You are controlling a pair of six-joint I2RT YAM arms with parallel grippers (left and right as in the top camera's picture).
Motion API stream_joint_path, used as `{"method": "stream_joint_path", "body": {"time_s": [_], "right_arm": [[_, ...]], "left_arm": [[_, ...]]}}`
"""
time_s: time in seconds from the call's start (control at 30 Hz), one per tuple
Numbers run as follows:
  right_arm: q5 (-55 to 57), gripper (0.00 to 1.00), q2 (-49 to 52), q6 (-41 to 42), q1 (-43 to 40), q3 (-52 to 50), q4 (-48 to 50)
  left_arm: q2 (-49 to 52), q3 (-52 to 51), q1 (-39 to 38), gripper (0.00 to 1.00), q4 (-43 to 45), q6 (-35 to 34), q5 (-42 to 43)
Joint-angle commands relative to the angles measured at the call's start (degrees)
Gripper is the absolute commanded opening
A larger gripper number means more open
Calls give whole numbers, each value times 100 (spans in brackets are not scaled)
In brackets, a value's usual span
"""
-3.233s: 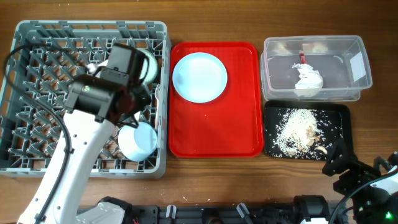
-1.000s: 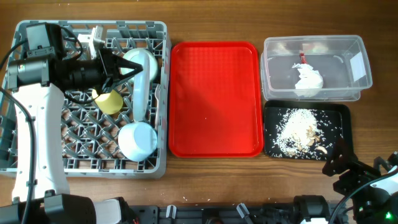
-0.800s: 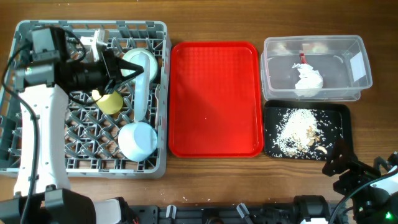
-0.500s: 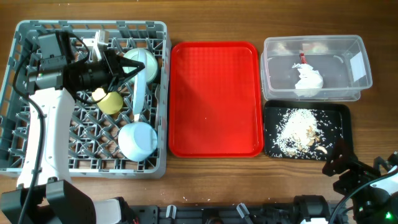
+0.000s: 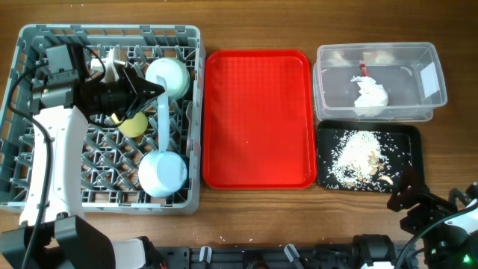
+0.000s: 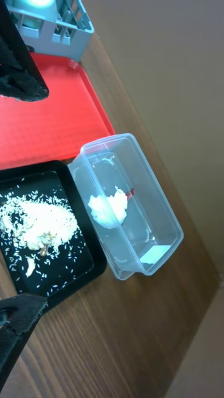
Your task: Sort waste into correct bins and load items into the dishwasher rack
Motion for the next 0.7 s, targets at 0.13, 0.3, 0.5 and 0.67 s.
{"method": "stream_joint_path", "body": {"time_s": [0.13,0.3,0.5,0.67], "right_arm": [[-31,100,-42,39,-13,0,26],[-31,100,-42,37,-13,0,26],[-31,100,-42,39,-13,0,26],[-31,100,-42,37,-13,0,26]], "left_arm": [[-28,48,109,60,-116,133,-728],[-739,590,286,66,-221,114,-730],[-1834,586,-313,19,-1054,468,-960],[-1368,319,-2127,9,-868,146,-2404]]}}
